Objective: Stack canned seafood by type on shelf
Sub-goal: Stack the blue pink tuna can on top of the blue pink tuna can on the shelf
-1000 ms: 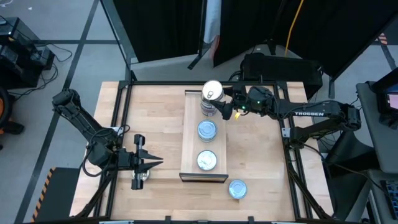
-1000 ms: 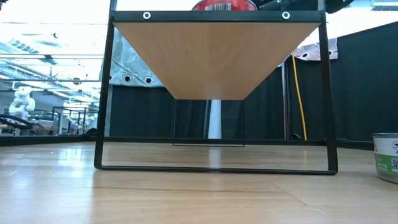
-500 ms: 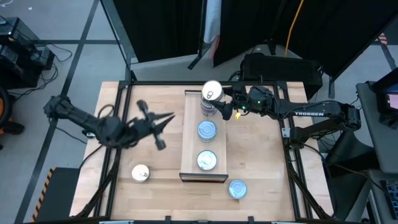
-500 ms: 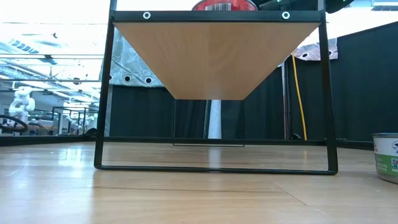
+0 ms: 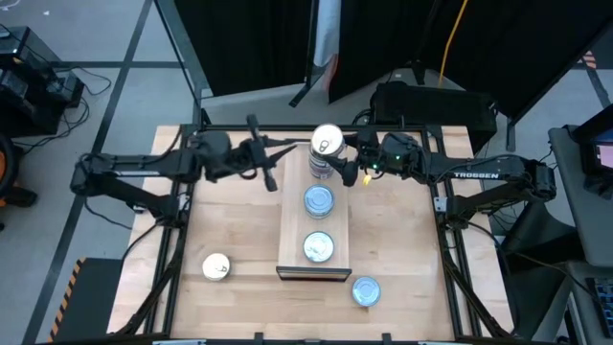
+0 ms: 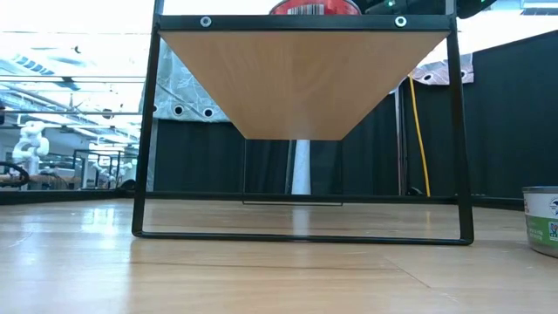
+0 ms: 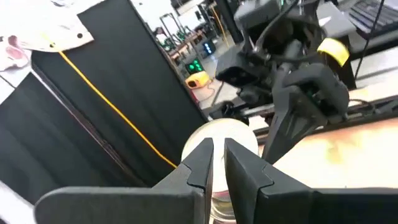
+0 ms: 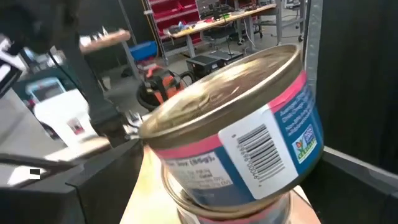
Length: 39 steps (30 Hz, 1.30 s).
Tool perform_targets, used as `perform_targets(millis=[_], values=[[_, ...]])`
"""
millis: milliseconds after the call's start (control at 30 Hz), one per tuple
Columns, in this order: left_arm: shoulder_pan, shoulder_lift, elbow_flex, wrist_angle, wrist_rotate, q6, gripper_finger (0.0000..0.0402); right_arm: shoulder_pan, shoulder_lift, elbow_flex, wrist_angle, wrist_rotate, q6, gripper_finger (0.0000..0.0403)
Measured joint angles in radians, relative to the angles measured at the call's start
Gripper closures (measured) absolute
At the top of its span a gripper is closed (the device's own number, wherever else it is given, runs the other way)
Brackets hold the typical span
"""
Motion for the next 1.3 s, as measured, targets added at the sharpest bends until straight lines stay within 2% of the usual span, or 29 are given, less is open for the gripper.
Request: perform_targets(millis=[200,500,667,800,967,1167,1300], values=[[0.053,0.071,0.0,0.002,0.01,-0.002,0.0359,0.0,0.0,0.0,-0.013,0.005,-0.094,0.0003],[0.051,0.091,0.0,0.019,0.014,-0.02,0.0359,0.0,0.0,0.0,-0.019,0.012,-0.147,0.0003],[0.051,0.091,0.0,0.019,0.091,-0.054,0.0359,0.0,0.0,0.0,-0.024,0.035,-0.168,0.0003],[0.042,0.091,0.0,0.02,0.102,-0.056,0.0359,0.0,0.0,0.0,-0.044,0.035,-0.175,0.0003],[-0.009,0.031,0.001,0.009,0.102,-0.132,0.0359,0.0,0.0,0.0,-0.056,0.034,-0.172,0.0003],[-0.119,-0.049,0.0,-0.133,0.07,-0.277,0.0359,0.002,0.0,0.0,-0.058,0.033,-0.155,0.0003],[-0.212,-0.056,-0.001,-0.17,-0.009,-0.318,0.0359,0.002,0.0,0.0,-0.055,0.03,-0.147,0.001]])
